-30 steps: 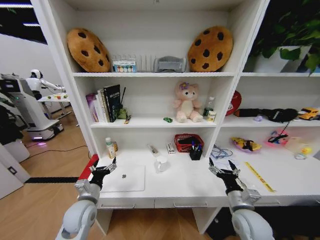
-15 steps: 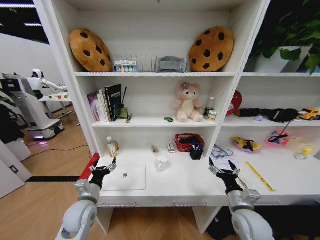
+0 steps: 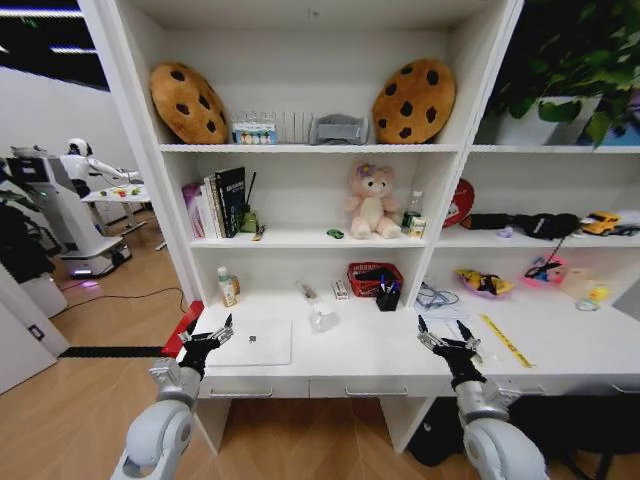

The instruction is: Organize the objects on the table.

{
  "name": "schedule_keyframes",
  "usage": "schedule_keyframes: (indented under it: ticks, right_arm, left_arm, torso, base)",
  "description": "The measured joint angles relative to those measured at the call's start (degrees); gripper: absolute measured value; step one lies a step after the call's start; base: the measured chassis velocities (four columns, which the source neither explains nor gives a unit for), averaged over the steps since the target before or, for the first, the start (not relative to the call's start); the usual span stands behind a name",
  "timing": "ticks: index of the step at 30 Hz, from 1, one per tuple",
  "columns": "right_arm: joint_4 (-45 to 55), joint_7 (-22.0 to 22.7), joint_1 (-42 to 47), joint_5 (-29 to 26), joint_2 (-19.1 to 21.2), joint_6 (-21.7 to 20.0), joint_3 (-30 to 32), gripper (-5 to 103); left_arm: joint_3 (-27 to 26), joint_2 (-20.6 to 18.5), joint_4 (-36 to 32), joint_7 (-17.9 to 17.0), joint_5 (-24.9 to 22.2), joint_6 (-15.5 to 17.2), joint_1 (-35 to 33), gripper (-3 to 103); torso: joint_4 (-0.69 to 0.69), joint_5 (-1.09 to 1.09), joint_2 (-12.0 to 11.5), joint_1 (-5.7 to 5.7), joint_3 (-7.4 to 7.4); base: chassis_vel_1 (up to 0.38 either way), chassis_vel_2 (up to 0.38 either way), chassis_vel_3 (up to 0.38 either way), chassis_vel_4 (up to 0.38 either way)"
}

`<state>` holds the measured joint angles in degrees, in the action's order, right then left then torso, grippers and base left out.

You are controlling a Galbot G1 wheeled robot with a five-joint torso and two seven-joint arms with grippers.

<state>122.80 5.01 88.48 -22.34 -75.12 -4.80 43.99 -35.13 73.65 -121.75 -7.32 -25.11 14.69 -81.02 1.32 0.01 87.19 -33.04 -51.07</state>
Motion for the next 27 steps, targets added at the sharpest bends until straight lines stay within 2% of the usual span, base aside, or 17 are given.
schedule_keyframes:
  ticks: [9,27]
  right_arm:
    - [0.0,0.0,0.0,0.0,0.0,0.0,0.0,100]
    - [0.0,0.0,0.0,0.0,0.0,0.0,0.0,100]
  left_arm:
    - [0.0,0.0,0.0,0.0,0.0,0.0,0.0,100]
    - [0.0,0.0,0.0,0.0,0.0,0.0,0.0,100]
  torso:
    - [-0.01,-0.01,0.0,-0.01,0.0]
    - [0.0,-0.03,0.01,0.0,0.01]
  base:
    - [0.11,-0.123,-0.114,0.121]
    - [0.18,-0.169,-0.176,0.164]
